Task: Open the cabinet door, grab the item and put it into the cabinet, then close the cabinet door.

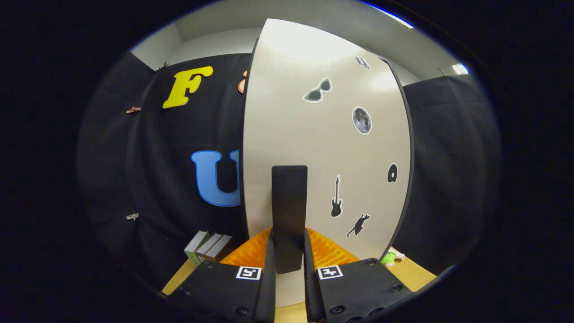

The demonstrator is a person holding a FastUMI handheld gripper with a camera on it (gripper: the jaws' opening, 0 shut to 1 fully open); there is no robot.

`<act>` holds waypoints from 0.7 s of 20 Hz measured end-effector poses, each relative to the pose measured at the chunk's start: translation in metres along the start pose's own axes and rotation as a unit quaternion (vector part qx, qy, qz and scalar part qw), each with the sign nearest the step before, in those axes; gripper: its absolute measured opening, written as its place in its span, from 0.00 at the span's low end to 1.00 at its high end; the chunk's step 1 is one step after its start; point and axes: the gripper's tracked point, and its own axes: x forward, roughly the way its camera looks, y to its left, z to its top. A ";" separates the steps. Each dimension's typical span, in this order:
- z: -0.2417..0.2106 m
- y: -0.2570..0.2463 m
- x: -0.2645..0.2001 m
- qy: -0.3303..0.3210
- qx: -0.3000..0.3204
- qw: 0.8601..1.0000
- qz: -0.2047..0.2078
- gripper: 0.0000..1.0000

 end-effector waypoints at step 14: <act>-0.005 -0.063 -0.083 0.029 -0.016 0.989 0.147 0.30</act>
